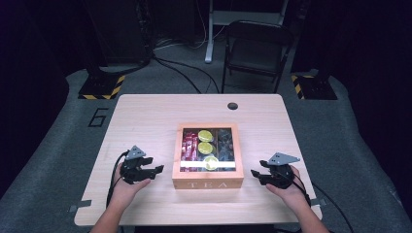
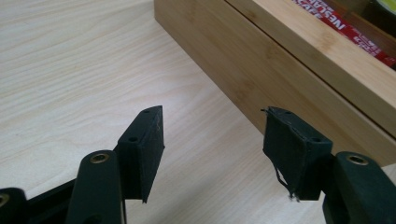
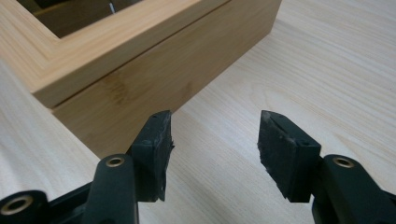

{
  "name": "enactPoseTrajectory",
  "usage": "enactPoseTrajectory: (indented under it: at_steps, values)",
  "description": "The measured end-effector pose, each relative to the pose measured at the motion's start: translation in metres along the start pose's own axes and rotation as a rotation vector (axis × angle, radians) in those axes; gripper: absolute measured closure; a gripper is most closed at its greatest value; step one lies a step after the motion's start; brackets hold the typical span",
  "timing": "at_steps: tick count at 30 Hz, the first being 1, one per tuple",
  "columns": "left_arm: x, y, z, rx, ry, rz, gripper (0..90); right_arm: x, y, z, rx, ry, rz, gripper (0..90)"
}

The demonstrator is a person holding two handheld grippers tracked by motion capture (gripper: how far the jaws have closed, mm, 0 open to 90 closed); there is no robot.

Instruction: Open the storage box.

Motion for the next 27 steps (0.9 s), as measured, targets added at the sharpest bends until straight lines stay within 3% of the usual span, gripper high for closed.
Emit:
enactPoseTrajectory:
  at_steps: [5, 9, 13, 16, 21, 27]
  values:
    - [0.004, 0.004, -0.007, 0.003, -0.006, -0.016, 39.5, 0.008, 0.005, 0.004, 0.009, -0.008, -0.027, 44.6]
    - [0.007, 0.007, -0.012, 0.023, -0.021, -0.014, 39.5, 0.014, 0.01, 0.009, -0.014, 0.003, -0.035, 44.7]
    - [0.01, 0.007, -0.018, 0.037, -0.034, -0.021, 39.5, 0.018, 0.012, 0.015, 0.025, 0.002, -0.03, 45.4]
    - [0.015, 0.007, -0.023, 0.035, -0.037, -0.029, 39.3, 0.021, 0.014, 0.019, 0.018, 0.017, -0.046, 45.0]
    - [0.022, 0.009, -0.035, -0.011, -0.036, -0.042, 38.6, 0.031, 0.021, 0.027, 0.004, 0.037, -0.074, 43.2]
    - [0.026, 0.01, -0.055, -0.057, -0.071, -0.072, 34.8, 0.041, 0.028, 0.042, 0.02, 0.06, -0.11, 42.1]
Point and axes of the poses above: each handheld gripper's, and its own axes: x roughly backward along the jaws, y roughly out of its top, z roughly to its left, the point moved 8 cm from there along -x, roughly forward along the jaws, and after that the axes turned 12 degrees about z, right-handed, at the moved point
